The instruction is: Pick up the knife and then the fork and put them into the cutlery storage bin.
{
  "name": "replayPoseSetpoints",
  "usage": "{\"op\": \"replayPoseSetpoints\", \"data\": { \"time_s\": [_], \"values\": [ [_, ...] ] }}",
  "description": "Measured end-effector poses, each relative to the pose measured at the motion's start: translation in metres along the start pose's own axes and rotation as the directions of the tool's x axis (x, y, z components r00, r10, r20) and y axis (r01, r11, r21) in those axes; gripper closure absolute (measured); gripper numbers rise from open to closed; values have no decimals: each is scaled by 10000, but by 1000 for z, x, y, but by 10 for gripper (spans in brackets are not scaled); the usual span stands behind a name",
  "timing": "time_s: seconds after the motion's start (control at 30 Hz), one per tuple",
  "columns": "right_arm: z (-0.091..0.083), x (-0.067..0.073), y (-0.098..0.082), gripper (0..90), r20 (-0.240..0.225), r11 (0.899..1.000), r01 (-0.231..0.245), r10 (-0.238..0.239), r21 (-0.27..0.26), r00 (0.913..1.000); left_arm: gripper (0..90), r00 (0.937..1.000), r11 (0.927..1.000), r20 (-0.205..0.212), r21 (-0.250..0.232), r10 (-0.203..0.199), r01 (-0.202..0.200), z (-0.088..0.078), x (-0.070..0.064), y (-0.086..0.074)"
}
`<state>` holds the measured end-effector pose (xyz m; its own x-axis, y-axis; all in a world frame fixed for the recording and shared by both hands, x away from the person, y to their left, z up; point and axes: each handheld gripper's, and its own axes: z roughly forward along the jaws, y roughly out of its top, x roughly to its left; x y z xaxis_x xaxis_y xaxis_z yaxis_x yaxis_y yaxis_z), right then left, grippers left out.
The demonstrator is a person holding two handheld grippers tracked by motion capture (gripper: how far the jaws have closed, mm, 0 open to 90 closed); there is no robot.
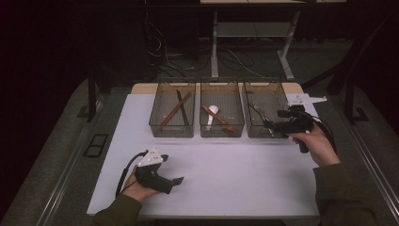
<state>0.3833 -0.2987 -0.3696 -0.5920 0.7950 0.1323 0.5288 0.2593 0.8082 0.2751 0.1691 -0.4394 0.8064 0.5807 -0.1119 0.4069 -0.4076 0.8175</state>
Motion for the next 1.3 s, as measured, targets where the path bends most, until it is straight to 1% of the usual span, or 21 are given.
{"op": "replayPoseSetpoints", "data": {
  "time_s": [0.1, 0.17, 0.3, 0.57, 0.67, 0.87, 1.07, 1.3],
  "values": [
    [-5, 8, -7, 173, -286, 9999, 88, -90, -79, 9995, 0, 10000, 10000, 40, -17, 17, -17, 0, 0, 0],
    [-8, 15, -13, 173, -390, 9997, 205, -211, -144, 9990, 0, 10000, 10000, 60, -31, 11, -11, 0, 0, 0],
    [-10, 26, -26, 172, -530, 9990, 434, -436, -59, 9976, 0, 10000, 10000, 67, -27, 20, -19, 0, -1, 0],
    [-17, 45, -50, 173, -938, 9973, 720, -729, -132, 9929, 0, 9999, 10000, 158, -18, 38, -37, 0, -2, 0],
    [-21, 49, -58, 172, -1059, 9969, 743, -767, -264, 9914, 0, 9998, 10000, 172, -7, 54, -54, 0, -1, 0],
    [-21, 53, -76, 173, -1171, 9971, 726, -749, -235, 9903, 0, 9998, 10000, 194, -1, 54, -54, -1, -2, 0],
    [-24, 57, -91, 173, -1222, 9969, 646, -698, -459, 9900, 0, 9998, 10000, 212, -6, 37, -37, -1, -2, -1],
    [-27, 64, -106, 173, -1377, 9953, 725, -807, -638, 9872, 0, 9995, 9999, 294, 18, 108, -108, -2, -3, -1]
  ]
}}
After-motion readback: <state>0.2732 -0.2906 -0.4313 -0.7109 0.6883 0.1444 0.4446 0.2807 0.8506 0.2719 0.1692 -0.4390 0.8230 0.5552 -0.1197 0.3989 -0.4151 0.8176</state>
